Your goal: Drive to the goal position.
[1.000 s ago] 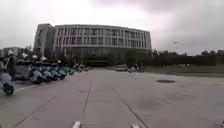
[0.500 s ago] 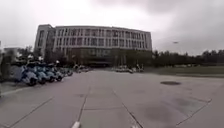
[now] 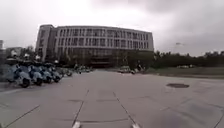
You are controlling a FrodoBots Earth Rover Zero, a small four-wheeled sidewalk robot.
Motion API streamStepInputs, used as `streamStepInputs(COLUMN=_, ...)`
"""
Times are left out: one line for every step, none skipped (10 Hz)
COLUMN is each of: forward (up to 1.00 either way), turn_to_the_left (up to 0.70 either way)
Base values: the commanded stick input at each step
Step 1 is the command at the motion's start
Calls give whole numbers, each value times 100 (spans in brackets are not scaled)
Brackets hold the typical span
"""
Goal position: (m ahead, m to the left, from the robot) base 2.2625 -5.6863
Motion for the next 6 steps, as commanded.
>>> streamStepInputs(forward=70, turn_to_the_left=0)
streamStepInputs(forward=70, turn_to_the_left=0)
streamStepInputs(forward=70, turn_to_the_left=0)
streamStepInputs(forward=70, turn_to_the_left=0)
streamStepInputs(forward=70, turn_to_the_left=0)
streamStepInputs(forward=70, turn_to_the_left=0)
